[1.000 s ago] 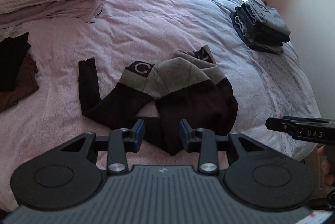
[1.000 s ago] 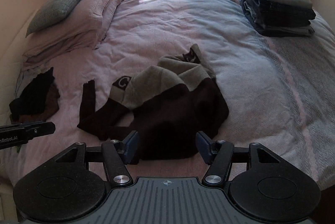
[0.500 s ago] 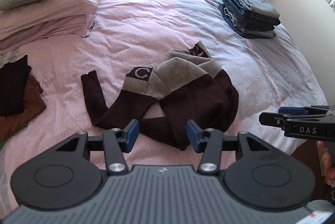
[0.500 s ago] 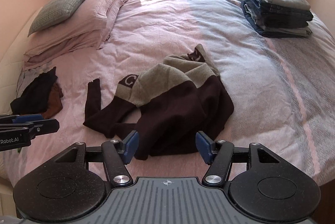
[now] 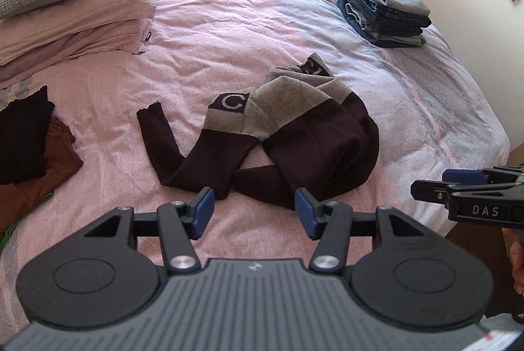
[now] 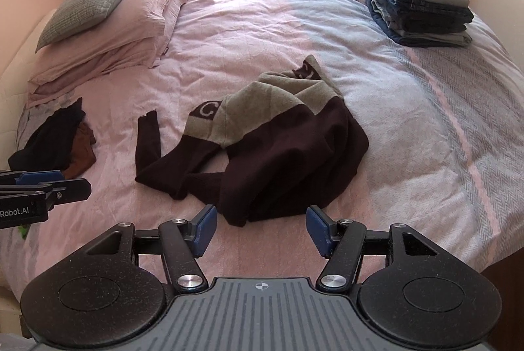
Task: Fold large clothes
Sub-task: 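Move both open grippers over the crumpled sweater on the bed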
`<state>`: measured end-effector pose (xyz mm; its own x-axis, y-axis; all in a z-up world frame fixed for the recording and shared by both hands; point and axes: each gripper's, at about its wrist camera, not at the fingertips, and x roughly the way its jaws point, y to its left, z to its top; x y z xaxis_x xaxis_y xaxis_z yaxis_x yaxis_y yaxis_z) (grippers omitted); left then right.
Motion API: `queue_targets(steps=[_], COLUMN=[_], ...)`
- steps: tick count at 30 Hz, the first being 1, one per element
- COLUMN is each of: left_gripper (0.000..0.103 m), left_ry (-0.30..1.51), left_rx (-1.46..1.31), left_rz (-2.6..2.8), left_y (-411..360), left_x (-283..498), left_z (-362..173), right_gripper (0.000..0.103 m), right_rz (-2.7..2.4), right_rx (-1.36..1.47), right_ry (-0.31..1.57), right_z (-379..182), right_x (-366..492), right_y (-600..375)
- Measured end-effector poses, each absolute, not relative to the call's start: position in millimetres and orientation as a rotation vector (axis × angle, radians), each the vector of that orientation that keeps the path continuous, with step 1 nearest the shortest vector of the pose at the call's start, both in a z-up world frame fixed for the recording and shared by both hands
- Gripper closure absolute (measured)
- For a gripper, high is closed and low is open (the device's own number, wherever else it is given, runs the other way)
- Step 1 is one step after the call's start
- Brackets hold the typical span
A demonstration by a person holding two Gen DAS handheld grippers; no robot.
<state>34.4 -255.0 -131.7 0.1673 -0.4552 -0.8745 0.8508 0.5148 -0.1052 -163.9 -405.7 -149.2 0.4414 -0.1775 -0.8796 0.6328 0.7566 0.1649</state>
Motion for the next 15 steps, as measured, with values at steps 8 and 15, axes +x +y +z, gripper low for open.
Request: queue_targets(steps=[8, 15], left_gripper=[0.05, 0.041], left_ry=[1.035, 1.078], left_rx=[0.457, 0.449], left_rz=[-0.968, -0.916], left_y=[-242.0, -233.5], left_x=[40.0, 55.4], left_z=[-136.0, -163.3], right_gripper=[0.045, 0.045], right_rz=[-0.533, -0.542], right_rx=[0.513, 0.467], right_ry=[1.004, 1.026], right_z=[-154.3, -176.8], right_x=[-159.5, -151.1], right_y=[-392.6, -392.7])
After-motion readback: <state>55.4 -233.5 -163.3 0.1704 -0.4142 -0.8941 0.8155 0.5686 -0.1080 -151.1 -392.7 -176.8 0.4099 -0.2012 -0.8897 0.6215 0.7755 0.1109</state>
